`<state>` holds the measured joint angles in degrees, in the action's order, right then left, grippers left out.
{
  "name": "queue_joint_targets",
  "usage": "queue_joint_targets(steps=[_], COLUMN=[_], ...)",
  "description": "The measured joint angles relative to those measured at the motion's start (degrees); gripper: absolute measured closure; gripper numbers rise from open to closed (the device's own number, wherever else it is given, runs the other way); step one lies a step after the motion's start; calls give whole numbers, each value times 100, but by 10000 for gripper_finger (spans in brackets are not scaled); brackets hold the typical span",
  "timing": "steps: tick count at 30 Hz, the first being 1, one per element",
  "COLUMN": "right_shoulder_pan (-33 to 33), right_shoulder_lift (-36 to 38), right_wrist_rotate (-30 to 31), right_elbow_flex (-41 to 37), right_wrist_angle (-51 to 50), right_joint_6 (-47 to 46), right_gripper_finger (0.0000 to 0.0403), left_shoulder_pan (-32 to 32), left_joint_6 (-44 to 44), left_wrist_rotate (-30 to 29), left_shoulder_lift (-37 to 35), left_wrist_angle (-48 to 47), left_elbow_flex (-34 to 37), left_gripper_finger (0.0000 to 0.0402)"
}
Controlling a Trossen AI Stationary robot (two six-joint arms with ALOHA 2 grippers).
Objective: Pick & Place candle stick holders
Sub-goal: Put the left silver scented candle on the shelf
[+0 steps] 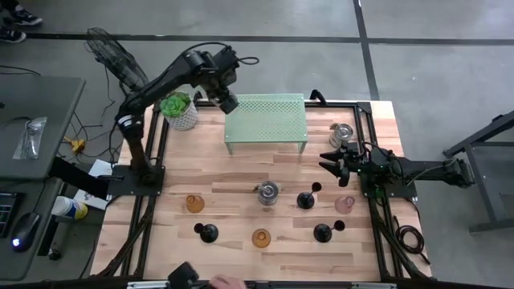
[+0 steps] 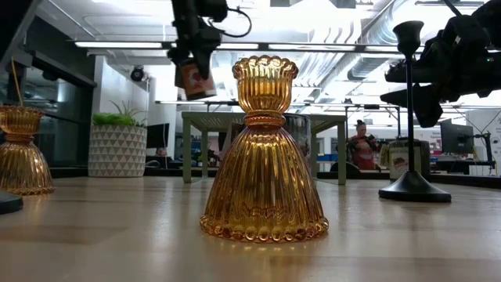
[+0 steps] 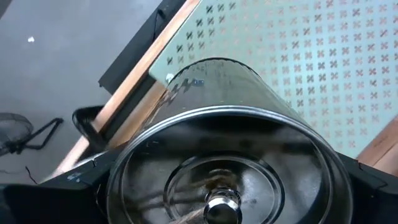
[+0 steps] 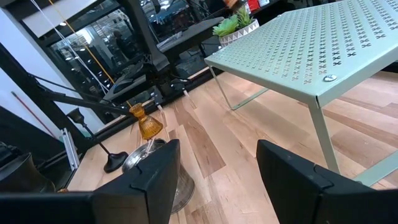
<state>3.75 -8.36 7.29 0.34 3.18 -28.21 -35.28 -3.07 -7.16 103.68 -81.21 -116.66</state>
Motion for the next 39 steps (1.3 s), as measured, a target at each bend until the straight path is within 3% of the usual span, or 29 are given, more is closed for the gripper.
queue_joint_targets(steps=[18,29,39], right_shoulder_pan=[0,2,2], right_shoulder_lift=[0,0,0], right_wrist_rotate=[0,0,0], right_elbow_flex=[-2,-2,0], right_wrist_angle=[1,0,2], right_joint_6=[-1,-2,-2], right_gripper_finger=[197,197,197], left_shoulder_pan=[-3,-159,-191], left_joint_6=[303,152,121], left_wrist_rotate=[-138,-147,208], left_shoulder_lift=[1379,1467,1467], left_wrist_angle=[-52,-185,-187], left_elbow_flex=[-1241,-1296,-1296], left_gripper_finger=[47,48,48])
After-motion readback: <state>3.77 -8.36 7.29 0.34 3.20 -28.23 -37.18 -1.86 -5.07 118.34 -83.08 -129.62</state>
